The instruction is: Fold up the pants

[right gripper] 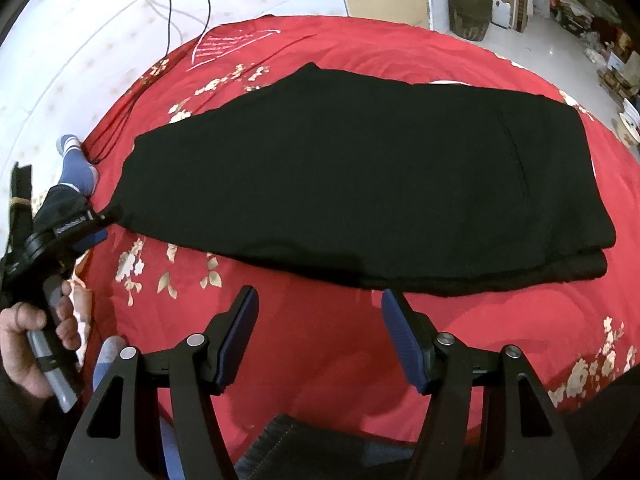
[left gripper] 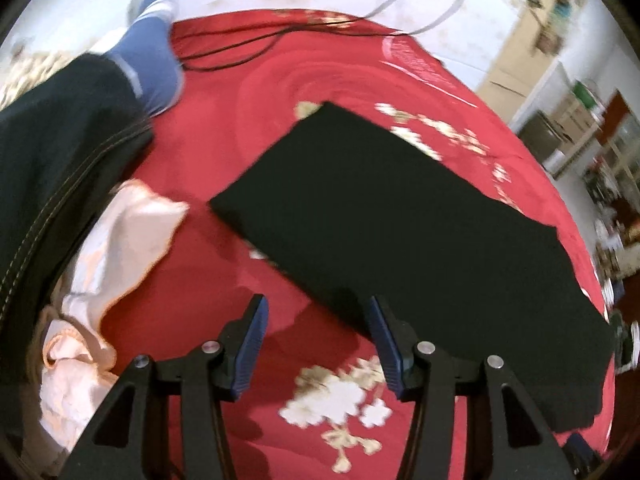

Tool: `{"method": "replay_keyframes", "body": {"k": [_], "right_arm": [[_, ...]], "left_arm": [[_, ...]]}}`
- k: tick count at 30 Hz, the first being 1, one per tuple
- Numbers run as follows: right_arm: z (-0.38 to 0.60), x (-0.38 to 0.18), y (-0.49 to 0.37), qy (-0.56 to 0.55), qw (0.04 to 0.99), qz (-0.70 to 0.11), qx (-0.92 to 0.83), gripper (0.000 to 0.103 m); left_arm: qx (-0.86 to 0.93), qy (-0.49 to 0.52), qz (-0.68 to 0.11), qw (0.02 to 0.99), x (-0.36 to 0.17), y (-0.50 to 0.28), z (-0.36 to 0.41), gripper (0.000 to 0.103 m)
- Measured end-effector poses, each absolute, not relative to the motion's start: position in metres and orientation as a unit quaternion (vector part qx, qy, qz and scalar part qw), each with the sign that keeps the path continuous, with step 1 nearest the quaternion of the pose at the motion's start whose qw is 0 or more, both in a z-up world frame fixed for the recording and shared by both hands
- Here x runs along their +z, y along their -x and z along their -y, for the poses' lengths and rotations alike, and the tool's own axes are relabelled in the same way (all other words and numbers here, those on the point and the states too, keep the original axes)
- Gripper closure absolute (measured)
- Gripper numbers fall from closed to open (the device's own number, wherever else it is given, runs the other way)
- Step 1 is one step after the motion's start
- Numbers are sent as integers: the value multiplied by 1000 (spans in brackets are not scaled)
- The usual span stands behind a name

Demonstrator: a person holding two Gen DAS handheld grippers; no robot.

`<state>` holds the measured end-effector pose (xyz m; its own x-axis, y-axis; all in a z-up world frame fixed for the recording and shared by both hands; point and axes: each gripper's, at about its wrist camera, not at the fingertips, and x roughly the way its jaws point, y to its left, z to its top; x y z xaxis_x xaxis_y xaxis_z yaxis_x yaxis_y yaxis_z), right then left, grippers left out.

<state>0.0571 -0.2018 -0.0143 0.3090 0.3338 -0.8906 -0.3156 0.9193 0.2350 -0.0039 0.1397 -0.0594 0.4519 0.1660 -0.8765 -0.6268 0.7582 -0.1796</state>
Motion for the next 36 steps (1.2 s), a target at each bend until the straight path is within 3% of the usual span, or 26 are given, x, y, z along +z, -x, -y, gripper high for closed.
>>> {"method": "replay_keyframes", "body": {"k": [5, 14, 16, 19, 20, 21, 29, 36], "right_arm": [[204, -13, -63, -21, 809, -550, 207, 39], [214, -20, -74, -64, 798, -561, 212, 39], [216, -22, -76, -71, 796, -563, 212, 39], [215, -23, -77, -76, 794, -563, 216, 39], [215, -23, -77, -77, 794, -563, 218, 39], [215, -23, -78, -78, 794, -562, 221, 39], [219, -16, -78, -95, 797, -549, 234, 39], [231, -2, -81, -112, 806, -533, 231, 39]], "left_arm": [[254, 288, -436, 814, -71, 1, -160, 46], [257, 247, -392, 848, -78, -28, -169, 44], [265, 222, -394, 852, -77, -32, -168, 51], [275, 201, -396, 852, -76, -36, -170, 74], [272, 205, -397, 852, -75, -36, -171, 91], [261, 217, -401, 851, -74, -37, -173, 95], [176, 191, -383, 886, -28, -48, -136, 97], [2, 129, -358, 925, 16, -65, -44, 97]]}}
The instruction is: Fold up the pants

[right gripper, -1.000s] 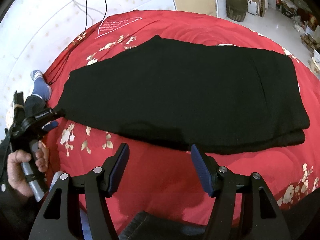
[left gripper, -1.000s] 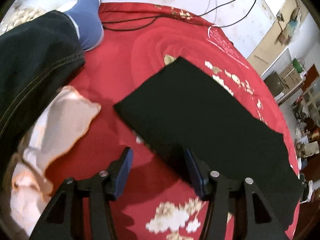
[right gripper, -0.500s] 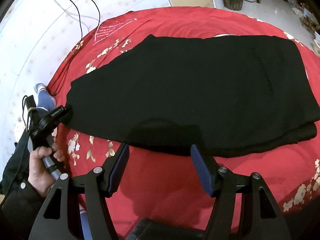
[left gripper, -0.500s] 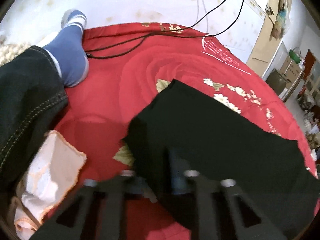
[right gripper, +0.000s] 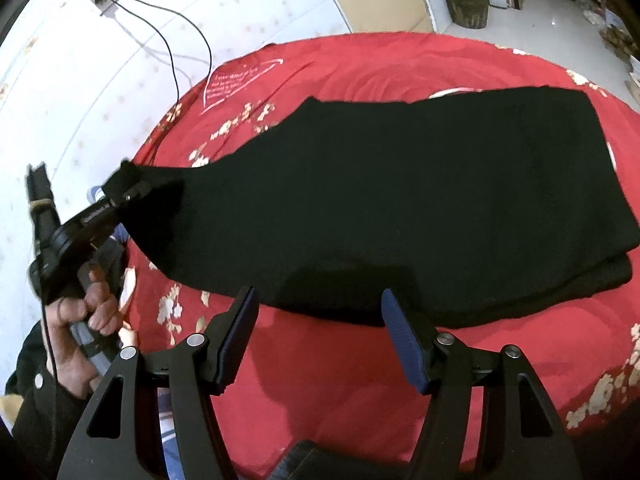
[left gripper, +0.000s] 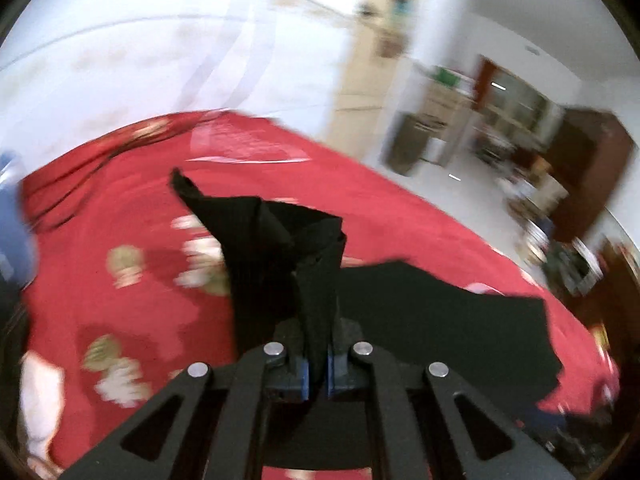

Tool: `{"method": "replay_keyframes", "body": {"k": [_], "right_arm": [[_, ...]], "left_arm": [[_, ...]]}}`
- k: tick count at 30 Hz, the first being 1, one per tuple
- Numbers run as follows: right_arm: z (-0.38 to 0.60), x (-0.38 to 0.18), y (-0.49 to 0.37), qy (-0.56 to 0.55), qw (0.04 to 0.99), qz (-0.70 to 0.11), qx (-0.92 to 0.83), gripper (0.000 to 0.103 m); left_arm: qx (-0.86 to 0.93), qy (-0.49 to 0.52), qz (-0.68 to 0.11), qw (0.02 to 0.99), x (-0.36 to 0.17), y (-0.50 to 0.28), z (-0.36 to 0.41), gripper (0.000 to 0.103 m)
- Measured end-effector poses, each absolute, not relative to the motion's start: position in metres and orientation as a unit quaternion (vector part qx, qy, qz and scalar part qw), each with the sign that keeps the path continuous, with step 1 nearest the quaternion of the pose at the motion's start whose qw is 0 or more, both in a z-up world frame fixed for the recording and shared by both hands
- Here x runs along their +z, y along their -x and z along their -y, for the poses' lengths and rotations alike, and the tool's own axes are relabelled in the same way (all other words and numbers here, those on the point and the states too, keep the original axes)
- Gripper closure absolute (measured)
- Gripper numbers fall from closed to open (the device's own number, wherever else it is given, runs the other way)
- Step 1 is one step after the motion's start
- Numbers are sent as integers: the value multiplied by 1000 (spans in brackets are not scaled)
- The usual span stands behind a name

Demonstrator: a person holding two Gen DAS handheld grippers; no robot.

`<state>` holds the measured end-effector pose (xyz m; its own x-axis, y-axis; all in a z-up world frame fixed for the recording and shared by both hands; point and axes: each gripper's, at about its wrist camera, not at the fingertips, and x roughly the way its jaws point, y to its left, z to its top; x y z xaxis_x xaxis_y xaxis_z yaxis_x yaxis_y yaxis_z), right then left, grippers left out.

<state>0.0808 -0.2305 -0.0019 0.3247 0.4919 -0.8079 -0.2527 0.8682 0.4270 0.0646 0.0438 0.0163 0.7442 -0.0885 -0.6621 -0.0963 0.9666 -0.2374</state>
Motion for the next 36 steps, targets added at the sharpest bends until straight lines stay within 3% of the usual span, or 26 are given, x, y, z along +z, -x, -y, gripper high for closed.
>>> {"method": "replay_keyframes", "body": {"k": [5, 10, 12, 16, 18, 20, 24, 33, 36], "right_arm": [[251, 10, -89, -123, 820, -519, 210, 39], [273, 10, -99, -154, 822, -514, 190, 39], [275, 7, -101, -163, 818, -517, 190, 39], [271, 2, -105, -166, 812, -525, 195, 39], [268, 2, -107, -166, 811, -523, 203, 39], [264, 0, -112, -168, 808, -523, 213, 39], [254, -5, -119, -168, 800, -521, 245, 39], [228, -49, -159, -156, 772, -552, 274, 39], [223, -51, -162, -159, 767, -549, 293, 49]], "left_arm": [[-107, 85, -387, 912, 5, -74, 27, 97], [-153, 65, -450, 877, -42, -79, 71, 96], [-154, 62, -471, 866, -52, -79, 76, 91], [-182, 108, -456, 864, -33, -72, 65, 80], [-202, 135, -437, 866, -16, -65, 58, 65], [-210, 137, -411, 877, 1, -58, 51, 62], [-128, 107, -401, 901, 8, -54, 24, 62], [6, 129, -465, 876, -40, -60, -29, 62], [6, 131, -474, 871, -49, -65, -31, 62]]}}
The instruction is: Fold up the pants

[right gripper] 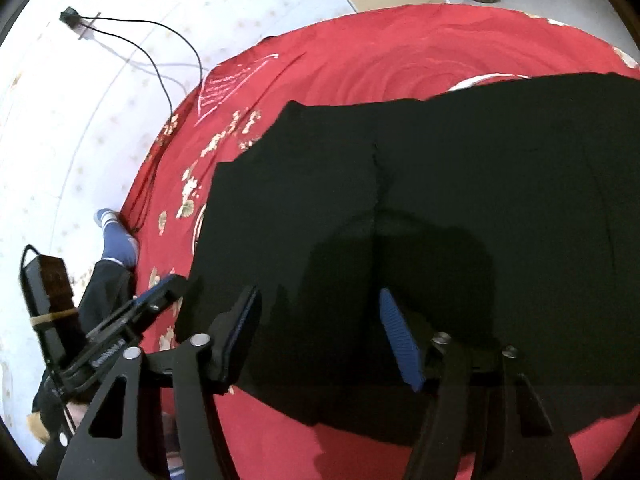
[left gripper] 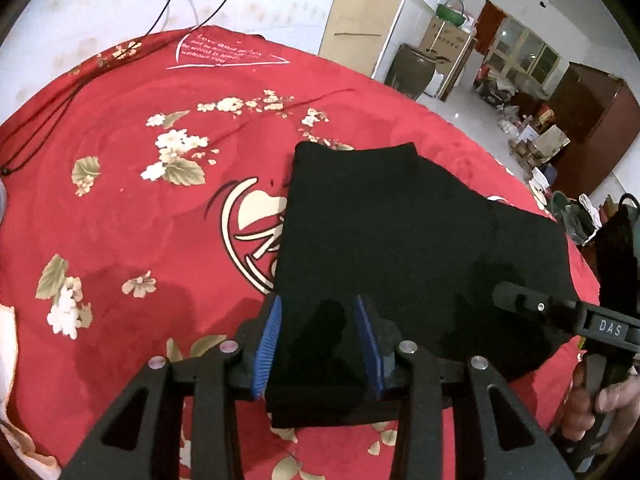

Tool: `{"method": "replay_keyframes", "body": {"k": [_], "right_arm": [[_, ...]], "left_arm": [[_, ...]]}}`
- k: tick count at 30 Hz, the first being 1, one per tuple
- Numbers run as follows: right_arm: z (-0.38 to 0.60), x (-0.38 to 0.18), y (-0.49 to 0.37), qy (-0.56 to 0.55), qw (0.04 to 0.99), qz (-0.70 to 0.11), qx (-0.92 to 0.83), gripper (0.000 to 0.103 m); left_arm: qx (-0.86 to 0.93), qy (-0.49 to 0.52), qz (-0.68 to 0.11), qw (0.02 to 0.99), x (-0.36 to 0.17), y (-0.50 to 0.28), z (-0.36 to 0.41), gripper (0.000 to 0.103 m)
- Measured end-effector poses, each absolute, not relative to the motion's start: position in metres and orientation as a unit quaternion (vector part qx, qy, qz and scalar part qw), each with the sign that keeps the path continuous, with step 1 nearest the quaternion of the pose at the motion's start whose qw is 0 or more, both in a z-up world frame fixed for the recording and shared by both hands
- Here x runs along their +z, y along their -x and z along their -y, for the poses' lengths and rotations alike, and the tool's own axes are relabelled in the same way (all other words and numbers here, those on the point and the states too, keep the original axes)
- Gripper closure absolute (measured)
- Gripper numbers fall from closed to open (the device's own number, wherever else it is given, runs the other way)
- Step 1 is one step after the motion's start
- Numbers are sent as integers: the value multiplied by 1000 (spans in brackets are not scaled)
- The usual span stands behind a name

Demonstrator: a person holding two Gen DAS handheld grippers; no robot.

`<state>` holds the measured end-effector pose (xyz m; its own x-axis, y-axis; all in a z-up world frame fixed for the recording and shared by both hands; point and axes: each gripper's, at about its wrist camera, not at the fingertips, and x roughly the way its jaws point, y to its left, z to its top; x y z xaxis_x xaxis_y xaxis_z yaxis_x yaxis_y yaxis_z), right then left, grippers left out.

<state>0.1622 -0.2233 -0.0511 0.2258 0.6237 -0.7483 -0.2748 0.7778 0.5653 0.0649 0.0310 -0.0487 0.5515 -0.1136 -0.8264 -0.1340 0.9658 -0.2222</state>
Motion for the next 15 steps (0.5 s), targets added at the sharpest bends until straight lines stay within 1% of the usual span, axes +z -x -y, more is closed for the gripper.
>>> {"method": "replay_keyframes", "body": {"k": [2, 3, 5, 6, 7, 12, 13, 15], "right_arm": [[222, -55, -166, -160, 765, -550, 295, 58], [223, -57, -170, -165, 766, -547, 295, 60], [227, -60, -175, -186, 760, -548, 295, 68], [229, -62, -177, -194, 758, -549, 292, 71], [231, -62, -179, -198, 759, -548, 290, 73], [230, -60, -180, -193, 764, -543, 291, 73], [229, -60, -180, -194, 763, -544, 291, 74], [230, -62, -182, -193, 759, -549, 291, 95]], "left_arm": [[7, 133, -477, 869, -52, -67, -34, 62], [8, 135, -480, 867, -55, -67, -35, 62], [12, 137, -484, 864, -56, -65, -38, 62], [14, 138, -485, 864, -56, -63, -39, 62], [17, 140, -484, 863, -56, -65, -40, 62], [12, 148, -494, 857, -60, -66, -41, 62], [11, 146, -497, 855, -61, -66, -41, 62], [11, 144, -496, 856, -60, -65, -40, 62]]}}
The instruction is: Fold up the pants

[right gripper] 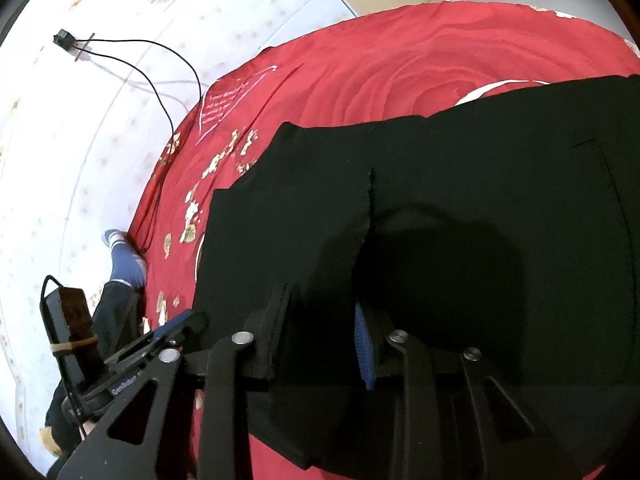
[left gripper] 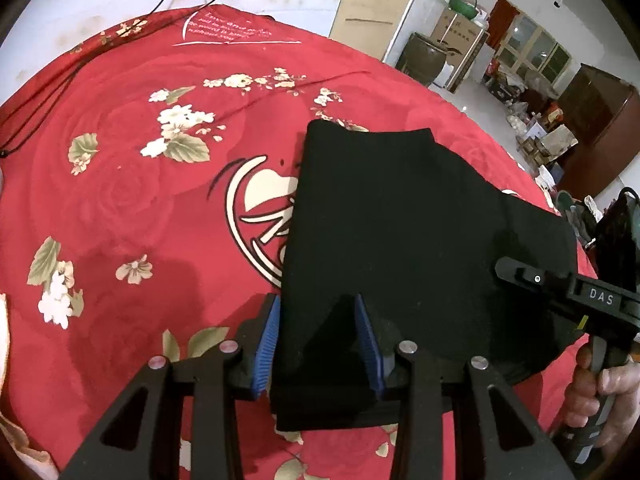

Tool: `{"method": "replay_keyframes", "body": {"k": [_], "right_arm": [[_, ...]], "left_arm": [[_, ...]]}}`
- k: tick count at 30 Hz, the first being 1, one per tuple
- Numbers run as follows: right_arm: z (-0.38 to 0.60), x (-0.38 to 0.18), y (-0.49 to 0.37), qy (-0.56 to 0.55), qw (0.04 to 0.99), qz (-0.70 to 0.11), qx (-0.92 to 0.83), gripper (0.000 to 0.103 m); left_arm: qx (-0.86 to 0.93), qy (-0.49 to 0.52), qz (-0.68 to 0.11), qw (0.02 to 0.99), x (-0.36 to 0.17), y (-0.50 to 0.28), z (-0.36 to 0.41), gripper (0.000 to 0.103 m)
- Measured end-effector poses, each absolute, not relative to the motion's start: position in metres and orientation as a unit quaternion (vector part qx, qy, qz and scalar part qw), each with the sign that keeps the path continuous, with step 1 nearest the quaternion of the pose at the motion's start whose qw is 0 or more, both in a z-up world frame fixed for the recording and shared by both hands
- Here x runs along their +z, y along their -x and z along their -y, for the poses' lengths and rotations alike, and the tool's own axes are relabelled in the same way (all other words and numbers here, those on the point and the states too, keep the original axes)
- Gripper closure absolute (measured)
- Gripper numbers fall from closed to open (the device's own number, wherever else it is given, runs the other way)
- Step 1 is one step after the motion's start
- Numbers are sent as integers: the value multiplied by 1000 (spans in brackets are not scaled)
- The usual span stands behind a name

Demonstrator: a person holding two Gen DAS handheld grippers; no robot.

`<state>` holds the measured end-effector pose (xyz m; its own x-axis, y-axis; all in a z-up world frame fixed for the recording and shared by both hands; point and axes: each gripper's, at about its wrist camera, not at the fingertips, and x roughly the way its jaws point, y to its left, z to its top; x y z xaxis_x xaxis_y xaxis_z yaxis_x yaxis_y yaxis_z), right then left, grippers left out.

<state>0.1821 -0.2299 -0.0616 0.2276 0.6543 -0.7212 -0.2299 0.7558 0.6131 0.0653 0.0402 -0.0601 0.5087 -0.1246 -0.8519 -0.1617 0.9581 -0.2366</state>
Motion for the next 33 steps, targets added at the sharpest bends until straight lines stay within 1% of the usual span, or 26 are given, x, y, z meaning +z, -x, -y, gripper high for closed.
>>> {"method": "replay_keyframes", "body": {"k": [2, 4, 5, 9, 16, 19, 21, 24, 25, 26, 31, 33], "right_arm": [[230, -55, -181, -191, 767, -536, 297, 96], [232, -38, -179, -188, 785, -501, 311, 96], [233, -36, -180, -189, 787, -496, 314, 96], [240, -59, -186, -182, 780, -535, 269, 96], [258, -46, -181, -180, 805, -520, 222, 96], [254, -33, -171, -184, 803, -509, 250, 96], [242, -30, -162, -169, 791, -518, 279, 95], [220, -41, -146, -109, 772, -556, 289, 93], [216, -48, -144, -96, 764, -572, 282, 90], [214, -55, -144, -92, 754, -588, 278, 90], [224, -47, -136, -94, 762, -593, 244, 89], [229, -49, -130, -94, 760, -600, 232, 87]], "left_arm": [[8, 144, -490, 860, -57, -63, -41, 62], [6, 143, -488, 861, -56, -62, -41, 62], [5, 143, -488, 861, -56, -62, -40, 62], [4, 139, -489, 861, -56, -63, -39, 62], [-4, 132, -476, 869, -42, -51, -36, 62], [-22, 119, -473, 872, -35, -48, -25, 62], [-33, 108, -480, 870, -37, -48, -16, 62], [-41, 97, -521, 847, -53, -52, -5, 62], [-36, 92, -525, 845, -56, -52, -3, 62], [-35, 89, -522, 848, -54, -52, -1, 62], [-37, 91, -524, 846, -50, -44, 1, 62], [-34, 84, -528, 844, -52, -43, 4, 62]]}}
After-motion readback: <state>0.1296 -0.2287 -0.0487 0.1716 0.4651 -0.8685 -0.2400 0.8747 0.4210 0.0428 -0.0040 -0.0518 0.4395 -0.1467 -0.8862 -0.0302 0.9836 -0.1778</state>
